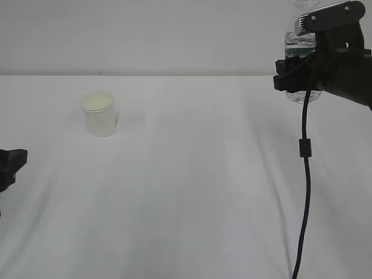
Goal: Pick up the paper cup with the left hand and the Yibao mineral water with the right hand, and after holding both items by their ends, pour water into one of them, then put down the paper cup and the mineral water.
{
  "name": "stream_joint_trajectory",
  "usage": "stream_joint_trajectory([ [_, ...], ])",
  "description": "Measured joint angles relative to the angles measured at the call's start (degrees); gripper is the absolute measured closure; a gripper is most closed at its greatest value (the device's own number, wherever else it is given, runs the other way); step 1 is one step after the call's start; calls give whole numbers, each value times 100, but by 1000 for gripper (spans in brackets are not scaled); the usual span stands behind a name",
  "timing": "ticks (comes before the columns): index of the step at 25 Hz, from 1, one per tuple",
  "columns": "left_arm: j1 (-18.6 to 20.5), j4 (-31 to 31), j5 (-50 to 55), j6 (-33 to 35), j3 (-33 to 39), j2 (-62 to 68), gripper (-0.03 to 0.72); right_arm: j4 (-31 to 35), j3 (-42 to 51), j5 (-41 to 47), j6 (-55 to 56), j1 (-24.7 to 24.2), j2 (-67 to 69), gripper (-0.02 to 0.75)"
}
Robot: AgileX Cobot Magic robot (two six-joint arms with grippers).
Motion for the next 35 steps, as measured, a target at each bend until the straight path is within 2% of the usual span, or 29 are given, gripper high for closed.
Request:
stream_joint_trajectory([
  [7, -378, 42, -752, 0, 0, 673, 98, 0, 0, 37, 0, 0, 0, 249],
  [12, -450, 102, -1462, -145, -11, 1127, 98, 0, 0, 123, 0, 0, 0, 249],
  [24, -450, 967, -2999, -1395, -24, 2185, 98, 0, 0, 290, 0, 0, 0, 249],
  [35, -450, 1314, -3779, -2093, -37, 2679, 98, 0, 0, 294, 0, 0, 0, 249],
])
